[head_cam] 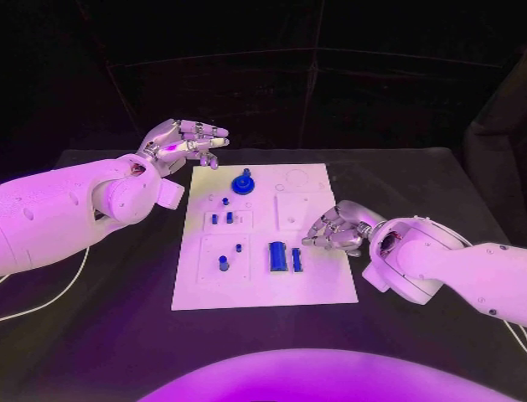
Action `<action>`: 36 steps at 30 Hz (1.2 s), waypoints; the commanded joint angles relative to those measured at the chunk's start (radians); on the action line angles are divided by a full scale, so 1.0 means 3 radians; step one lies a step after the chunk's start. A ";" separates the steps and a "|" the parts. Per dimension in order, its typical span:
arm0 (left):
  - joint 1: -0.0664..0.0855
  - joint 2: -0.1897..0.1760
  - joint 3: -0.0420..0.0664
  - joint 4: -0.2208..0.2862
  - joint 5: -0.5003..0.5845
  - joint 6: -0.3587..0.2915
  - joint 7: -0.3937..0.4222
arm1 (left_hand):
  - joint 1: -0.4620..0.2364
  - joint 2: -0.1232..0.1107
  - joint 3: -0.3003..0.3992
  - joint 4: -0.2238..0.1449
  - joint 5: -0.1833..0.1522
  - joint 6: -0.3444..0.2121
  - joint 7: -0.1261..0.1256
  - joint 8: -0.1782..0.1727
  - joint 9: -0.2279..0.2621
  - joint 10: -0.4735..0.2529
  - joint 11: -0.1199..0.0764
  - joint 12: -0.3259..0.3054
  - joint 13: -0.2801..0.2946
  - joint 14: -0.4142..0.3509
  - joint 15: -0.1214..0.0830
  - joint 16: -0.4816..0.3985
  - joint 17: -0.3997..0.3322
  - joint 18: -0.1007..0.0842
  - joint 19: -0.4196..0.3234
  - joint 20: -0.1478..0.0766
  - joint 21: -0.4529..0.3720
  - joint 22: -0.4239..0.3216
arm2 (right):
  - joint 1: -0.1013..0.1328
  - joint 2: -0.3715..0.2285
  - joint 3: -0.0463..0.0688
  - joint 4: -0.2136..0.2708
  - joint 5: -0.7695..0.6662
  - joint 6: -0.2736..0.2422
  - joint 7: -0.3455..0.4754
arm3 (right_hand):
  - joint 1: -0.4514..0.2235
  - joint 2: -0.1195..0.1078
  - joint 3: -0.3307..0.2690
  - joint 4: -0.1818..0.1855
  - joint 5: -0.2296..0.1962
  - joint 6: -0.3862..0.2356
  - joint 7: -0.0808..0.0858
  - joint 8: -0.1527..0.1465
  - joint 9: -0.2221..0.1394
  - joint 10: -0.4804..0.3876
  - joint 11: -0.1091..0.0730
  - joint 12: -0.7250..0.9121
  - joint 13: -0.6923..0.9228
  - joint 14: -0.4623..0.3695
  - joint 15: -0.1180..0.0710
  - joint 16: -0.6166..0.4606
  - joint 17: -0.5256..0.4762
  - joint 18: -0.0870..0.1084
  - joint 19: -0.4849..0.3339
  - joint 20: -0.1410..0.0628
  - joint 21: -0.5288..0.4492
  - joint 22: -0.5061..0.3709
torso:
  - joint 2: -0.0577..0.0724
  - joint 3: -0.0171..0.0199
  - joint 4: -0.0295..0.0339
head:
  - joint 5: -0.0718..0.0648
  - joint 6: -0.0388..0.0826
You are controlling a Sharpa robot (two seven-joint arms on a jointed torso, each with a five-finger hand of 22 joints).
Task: Assemble the parts on the task board
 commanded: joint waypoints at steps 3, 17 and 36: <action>0.0004 0.0067 -0.0003 -0.0067 0.0290 -0.0094 0.0085 | -0.0086 -0.0013 -0.0080 0.0044 0.0004 -0.0045 -0.0058 0.0023 -0.0005 0.0027 -0.0029 0.0062 -0.0003 -0.0248 0.0004 -0.0232 -0.0115 0.0049 -0.0198 0.0014 -0.0178 -0.0098 | 0.0174 0.0095 0.0006 -0.0489 0.1731 -0.0002 0.1710 | 0.0292 0.0070 0.0016 -0.0109 -0.0149 -0.0102 0.0168 -0.0131 -0.0122 -0.0531 0.0197 -0.0837 -0.0711 -0.0804 0.0203 -0.1674 -0.1558 0.0170 -0.0864 0.0154 -0.1380 -0.1490 | -0.0100 -0.0028 -0.0021 | -0.0021 0.0106; -0.0077 0.0422 -0.0068 -0.0582 0.0593 -0.0293 0.0263 | -0.0099 -0.0007 -0.0267 0.0198 0.0003 -0.0075 -0.0134 -0.0157 -0.0013 0.0024 0.0176 -0.0490 -0.0023 -0.0855 0.0399 -0.2348 -0.1024 0.0054 -0.1473 0.0490 -0.1662 -0.1229 | 0.0276 0.0740 0.0024 -0.1767 0.2804 0.0581 0.2641 | 0.0468 0.0247 0.0012 -0.0680 -0.0349 0.0011 0.0248 -0.0458 -0.0625 -0.0477 0.0412 -0.1623 -0.2261 -0.1270 0.0569 -0.3630 -0.2964 0.0205 -0.1086 0.0549 -0.3206 -0.2694 | -0.0254 -0.0039 -0.0062 | -0.0019 0.0398; -0.0183 0.0521 -0.0042 -0.0572 0.0567 -0.0563 0.0258 | -0.1958 0.0313 -0.0909 0.0299 -0.0387 -0.1456 -0.0344 -0.0542 -0.0230 -0.1471 -0.0089 -0.0983 -0.0232 -0.2112 0.0177 -0.3114 -0.1392 -0.0206 -0.2479 0.0089 -0.1923 -0.1923 | 0.0259 0.0953 0.0040 -0.2042 0.2822 0.0417 0.2614 | -0.1830 -0.0004 0.0238 -0.0657 -0.0521 -0.1366 -0.0030 -0.0670 -0.1123 -0.1967 0.0166 -0.1832 -0.2819 -0.2564 0.0158 -0.4053 -0.3411 -0.0061 -0.2300 0.0177 -0.3694 -0.3126 | -0.0282 0.0023 0.0007 | -0.0006 0.0608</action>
